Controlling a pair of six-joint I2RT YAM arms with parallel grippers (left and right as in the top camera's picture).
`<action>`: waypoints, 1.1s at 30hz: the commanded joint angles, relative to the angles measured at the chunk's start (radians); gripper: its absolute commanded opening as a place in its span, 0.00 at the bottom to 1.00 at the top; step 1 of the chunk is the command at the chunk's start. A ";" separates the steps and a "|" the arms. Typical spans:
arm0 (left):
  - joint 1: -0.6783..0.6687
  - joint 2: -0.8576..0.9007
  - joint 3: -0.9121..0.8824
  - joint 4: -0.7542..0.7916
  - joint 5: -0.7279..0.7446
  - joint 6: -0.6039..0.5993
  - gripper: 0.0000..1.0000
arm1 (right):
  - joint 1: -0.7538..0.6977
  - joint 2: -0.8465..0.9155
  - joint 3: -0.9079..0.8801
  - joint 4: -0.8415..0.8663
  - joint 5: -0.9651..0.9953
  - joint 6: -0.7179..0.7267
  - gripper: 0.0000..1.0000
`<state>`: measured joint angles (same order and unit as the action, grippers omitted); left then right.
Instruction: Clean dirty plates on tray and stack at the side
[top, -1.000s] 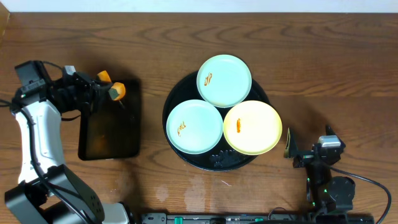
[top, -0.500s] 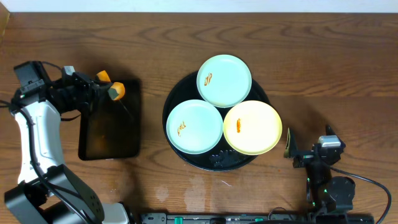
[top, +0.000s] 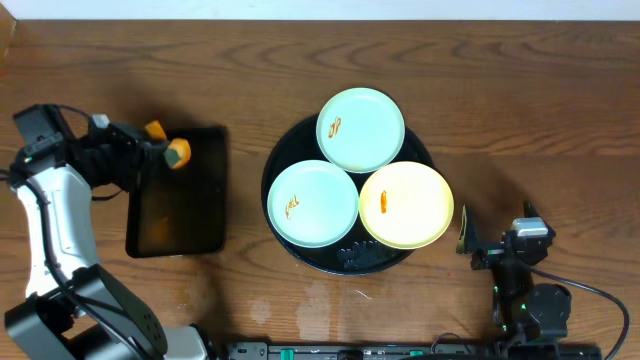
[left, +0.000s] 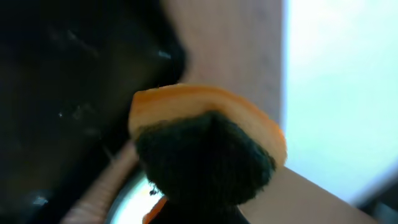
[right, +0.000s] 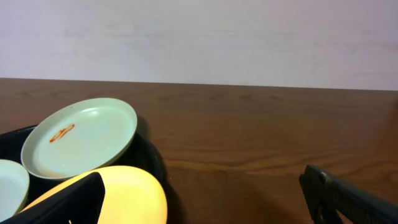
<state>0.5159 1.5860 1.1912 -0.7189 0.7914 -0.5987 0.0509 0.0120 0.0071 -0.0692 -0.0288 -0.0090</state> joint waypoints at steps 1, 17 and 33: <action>-0.023 0.028 -0.076 0.016 -0.154 0.036 0.08 | -0.005 -0.005 -0.002 -0.003 0.002 -0.008 0.99; -0.068 -0.116 0.092 0.024 -0.217 0.086 0.07 | -0.005 -0.005 -0.002 -0.003 0.002 -0.007 0.99; -0.128 0.076 0.092 -0.090 -0.281 0.188 0.08 | -0.005 -0.005 -0.002 -0.003 0.002 -0.007 0.99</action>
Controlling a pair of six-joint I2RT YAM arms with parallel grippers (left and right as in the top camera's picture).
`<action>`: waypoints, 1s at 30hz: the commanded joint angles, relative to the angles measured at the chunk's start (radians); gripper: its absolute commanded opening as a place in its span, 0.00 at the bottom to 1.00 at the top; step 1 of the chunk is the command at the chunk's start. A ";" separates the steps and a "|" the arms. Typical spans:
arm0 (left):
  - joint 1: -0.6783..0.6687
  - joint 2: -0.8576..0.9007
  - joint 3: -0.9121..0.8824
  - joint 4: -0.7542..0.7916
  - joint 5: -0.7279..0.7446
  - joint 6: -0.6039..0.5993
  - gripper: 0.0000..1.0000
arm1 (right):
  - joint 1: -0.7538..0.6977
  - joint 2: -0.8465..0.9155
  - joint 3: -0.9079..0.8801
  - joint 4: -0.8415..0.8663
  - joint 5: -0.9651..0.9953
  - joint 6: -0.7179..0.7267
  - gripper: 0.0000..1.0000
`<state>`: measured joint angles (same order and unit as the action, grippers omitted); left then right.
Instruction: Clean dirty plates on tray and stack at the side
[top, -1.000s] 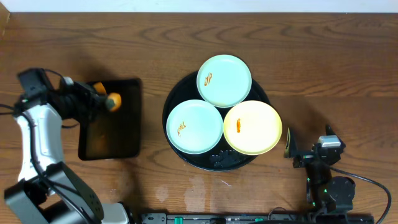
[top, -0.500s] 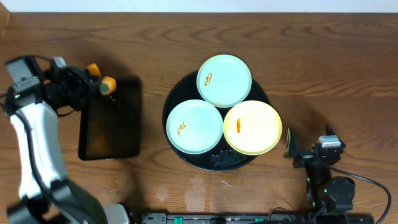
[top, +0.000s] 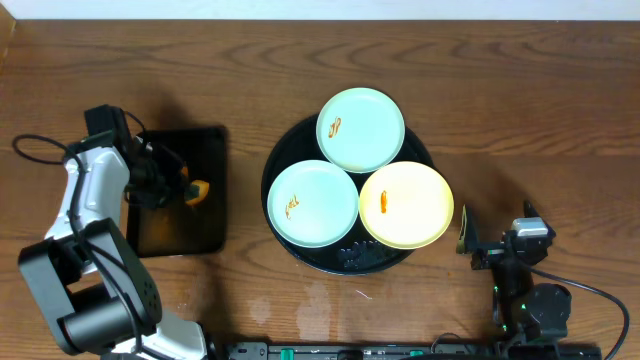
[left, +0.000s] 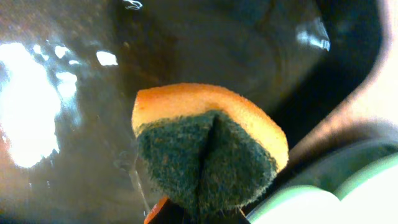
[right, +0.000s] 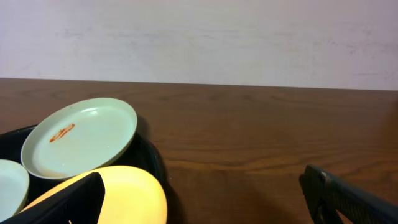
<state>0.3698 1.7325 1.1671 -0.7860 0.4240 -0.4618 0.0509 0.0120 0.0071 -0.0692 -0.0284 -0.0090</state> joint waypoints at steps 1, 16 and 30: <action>0.020 -0.092 0.156 -0.047 0.082 0.051 0.07 | -0.005 -0.005 -0.002 -0.004 0.002 -0.008 0.99; -0.072 -0.004 0.044 -0.036 -0.238 0.002 0.08 | -0.005 -0.005 -0.002 -0.003 0.002 -0.008 0.99; -0.043 -0.203 0.306 -0.153 -0.136 0.069 0.08 | -0.005 -0.005 -0.002 -0.003 0.002 -0.007 0.99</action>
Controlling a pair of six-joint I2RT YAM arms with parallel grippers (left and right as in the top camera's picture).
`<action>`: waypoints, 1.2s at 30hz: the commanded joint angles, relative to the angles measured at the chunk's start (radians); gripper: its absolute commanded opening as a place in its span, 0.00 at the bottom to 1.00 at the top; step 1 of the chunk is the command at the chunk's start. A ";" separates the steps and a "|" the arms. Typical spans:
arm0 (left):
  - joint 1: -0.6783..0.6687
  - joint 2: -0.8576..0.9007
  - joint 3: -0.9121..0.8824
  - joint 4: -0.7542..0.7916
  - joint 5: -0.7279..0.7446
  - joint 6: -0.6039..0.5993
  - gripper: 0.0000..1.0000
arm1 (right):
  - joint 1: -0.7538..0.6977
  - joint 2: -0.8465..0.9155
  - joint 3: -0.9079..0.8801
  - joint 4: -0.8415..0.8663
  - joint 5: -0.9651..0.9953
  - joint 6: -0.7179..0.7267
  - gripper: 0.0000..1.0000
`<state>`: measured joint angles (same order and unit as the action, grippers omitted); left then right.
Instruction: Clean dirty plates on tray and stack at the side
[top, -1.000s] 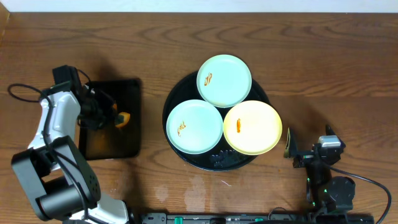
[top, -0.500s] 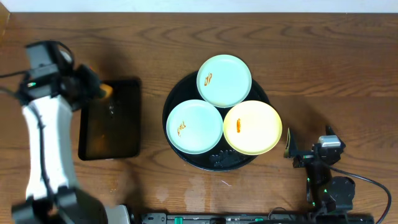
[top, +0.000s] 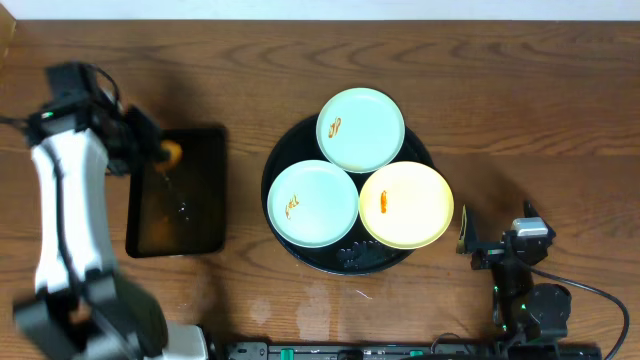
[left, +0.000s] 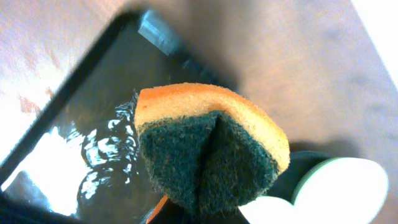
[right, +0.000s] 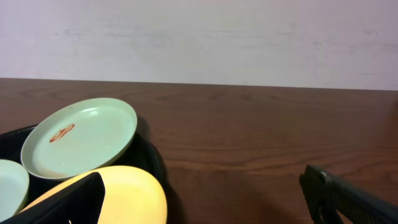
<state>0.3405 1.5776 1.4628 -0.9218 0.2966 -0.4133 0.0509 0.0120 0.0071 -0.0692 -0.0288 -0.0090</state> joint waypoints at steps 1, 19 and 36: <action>-0.024 -0.050 0.002 -0.020 -0.049 0.020 0.07 | -0.005 -0.005 -0.002 -0.004 0.002 -0.008 0.99; -0.022 0.069 -0.149 0.081 0.084 0.062 0.07 | -0.005 -0.005 -0.002 -0.003 0.005 -0.008 0.99; -0.025 -0.024 -0.206 0.137 0.006 0.058 0.07 | -0.006 0.075 0.129 0.403 -0.171 -0.071 0.99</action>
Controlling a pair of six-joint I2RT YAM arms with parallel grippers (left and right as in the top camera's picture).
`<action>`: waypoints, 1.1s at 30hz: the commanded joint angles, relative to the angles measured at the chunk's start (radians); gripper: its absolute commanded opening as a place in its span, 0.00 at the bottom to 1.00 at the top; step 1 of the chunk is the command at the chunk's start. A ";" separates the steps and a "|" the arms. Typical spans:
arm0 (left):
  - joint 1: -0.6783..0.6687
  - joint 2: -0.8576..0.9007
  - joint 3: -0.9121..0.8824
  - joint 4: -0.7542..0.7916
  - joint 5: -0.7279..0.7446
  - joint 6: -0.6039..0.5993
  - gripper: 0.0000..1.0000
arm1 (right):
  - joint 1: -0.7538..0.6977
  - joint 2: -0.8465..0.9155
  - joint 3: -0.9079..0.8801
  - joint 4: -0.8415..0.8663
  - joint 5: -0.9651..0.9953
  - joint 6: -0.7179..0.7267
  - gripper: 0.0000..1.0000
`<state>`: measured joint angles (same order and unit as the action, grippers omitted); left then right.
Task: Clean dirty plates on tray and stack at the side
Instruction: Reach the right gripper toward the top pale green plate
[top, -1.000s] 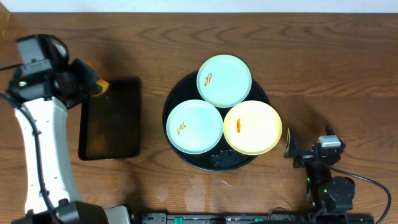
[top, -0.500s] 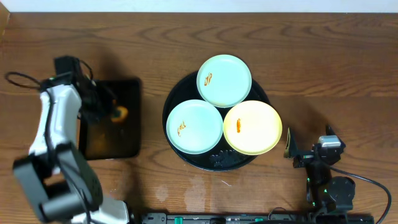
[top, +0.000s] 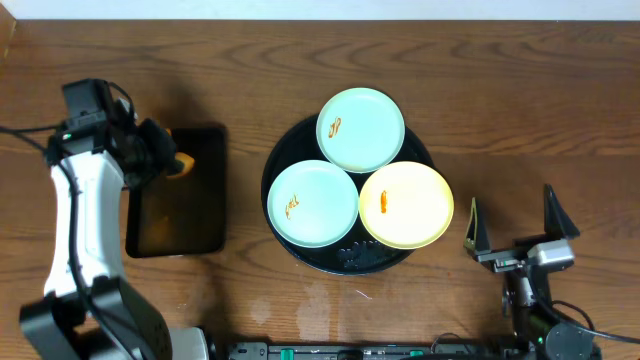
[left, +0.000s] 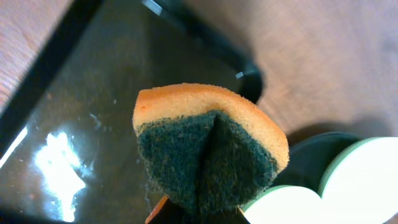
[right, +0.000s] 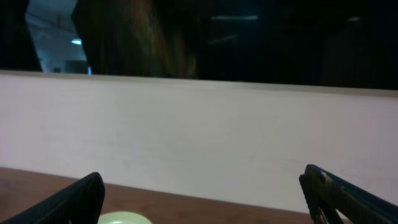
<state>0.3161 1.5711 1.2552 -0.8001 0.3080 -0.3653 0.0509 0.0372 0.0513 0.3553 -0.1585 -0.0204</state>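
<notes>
Three dirty plates lie on the round black tray (top: 285, 160): a green plate (top: 361, 129) at the back, a green plate (top: 312, 203) at front left and a yellow plate (top: 405, 204) at front right, each with an orange smear. My left gripper (top: 172, 163) is shut on an orange sponge (left: 211, 149) with a dark green scouring face, above the upper left part of the black rectangular tray (top: 180, 225). My right gripper (top: 510, 230) stands open and empty right of the round tray; its fingers (right: 74, 199) frame the wall.
The rectangular tray (left: 74, 124) holds a shallow film of water. Bare wooden table (top: 520, 100) lies round both trays. The right wrist view shows mostly a white wall, with a sliver of green plate (right: 124, 219) at the bottom.
My right gripper has tilted up: its camera now looks at the wall, not the table and plates. My left gripper, still holding the sponge, has shifted slightly right over the rectangular tray.
My left gripper held the sponge above the rectangular tray's top edge, then down in the tray's water, then up at the tray's upper left edge, where it still is. The right arm stayed still until its present upward tilt. The plates have not moved.
</notes>
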 joint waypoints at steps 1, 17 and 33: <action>-0.002 -0.030 0.004 0.024 -0.002 0.009 0.07 | -0.006 0.088 0.132 -0.057 -0.042 -0.100 0.99; -0.037 -0.133 0.009 0.074 -0.013 0.013 0.08 | -0.005 1.070 1.107 -0.801 -0.450 -0.151 0.99; -0.038 -0.133 0.009 0.058 -0.013 0.013 0.07 | 0.081 1.690 1.580 -1.253 -0.064 0.121 0.99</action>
<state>0.2787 1.4376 1.2472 -0.7406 0.3069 -0.3649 0.1116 1.6661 1.5700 -0.8825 -0.2062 0.0662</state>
